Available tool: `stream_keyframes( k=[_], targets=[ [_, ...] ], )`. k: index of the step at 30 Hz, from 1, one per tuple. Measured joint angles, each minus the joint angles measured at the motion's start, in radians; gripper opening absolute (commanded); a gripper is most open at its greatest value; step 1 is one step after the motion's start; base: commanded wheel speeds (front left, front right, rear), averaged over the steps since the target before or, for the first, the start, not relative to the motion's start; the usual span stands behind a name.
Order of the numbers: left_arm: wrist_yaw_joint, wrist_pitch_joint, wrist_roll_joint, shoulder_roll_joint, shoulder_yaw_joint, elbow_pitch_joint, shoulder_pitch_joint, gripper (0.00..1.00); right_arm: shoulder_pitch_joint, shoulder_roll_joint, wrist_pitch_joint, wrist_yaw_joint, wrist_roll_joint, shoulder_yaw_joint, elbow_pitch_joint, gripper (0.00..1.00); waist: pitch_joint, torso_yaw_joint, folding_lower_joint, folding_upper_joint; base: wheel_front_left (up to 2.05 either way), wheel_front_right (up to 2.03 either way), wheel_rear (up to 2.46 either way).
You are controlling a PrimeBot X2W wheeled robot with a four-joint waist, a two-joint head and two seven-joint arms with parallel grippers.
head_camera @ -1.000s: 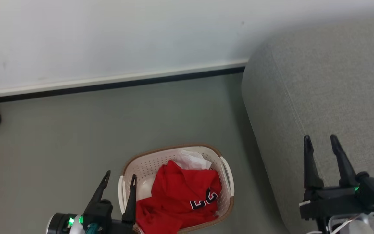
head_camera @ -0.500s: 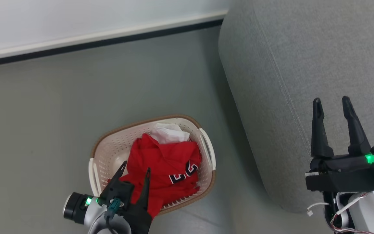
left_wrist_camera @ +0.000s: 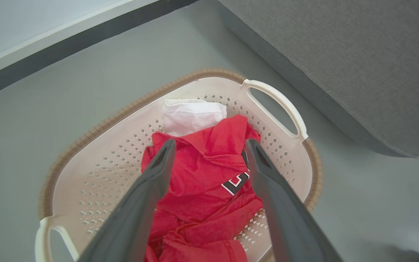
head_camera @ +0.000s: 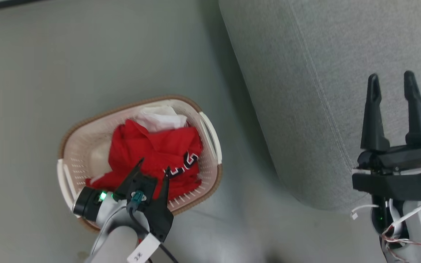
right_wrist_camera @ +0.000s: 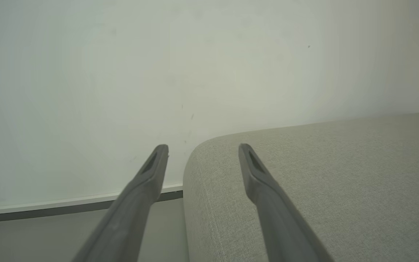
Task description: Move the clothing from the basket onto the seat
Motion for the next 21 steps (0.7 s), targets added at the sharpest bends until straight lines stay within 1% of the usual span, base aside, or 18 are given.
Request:
stream_keyframes(
  k=[10,11,16,17,21],
  targets=[
    [0.011,0.027,0.009,-0.001,0.005,0.065,-0.117,1.00,-0.063,0.018,0.000,0.014,0.005,-0.027,-0.028,1.00,0.138,-0.032,0.0000,0.0000,0.00,0.00,0.00],
    [0.011,0.027,0.009,-0.001,0.005,0.065,-0.117,1.00,-0.063,0.018,0.000,0.014,0.005,-0.027,-0.028,1.00,0.138,-0.032,0.0000,0.0000,0.00,0.00,0.00],
    [0.021,0.040,0.009,0.000,0.033,0.090,-0.181,1.00,-0.089,0.026,0.000,0.021,0.014,-0.042,-0.036,1.00,0.206,-0.039,-0.0001,-0.0001,0.00,0.00,0.00],
    [0.025,0.043,0.009,0.001,0.038,0.095,-0.193,1.00,-0.096,0.028,0.000,0.027,0.014,-0.045,-0.039,1.00,0.219,-0.040,-0.0001,-0.0001,0.00,0.00,0.00],
    [0.026,0.045,0.009,0.014,0.055,0.108,-0.240,1.00,-0.124,0.036,0.000,0.031,0.014,-0.056,-0.049,1.00,0.273,-0.045,0.0000,-0.0001,0.00,0.00,0.00]
  ],
)
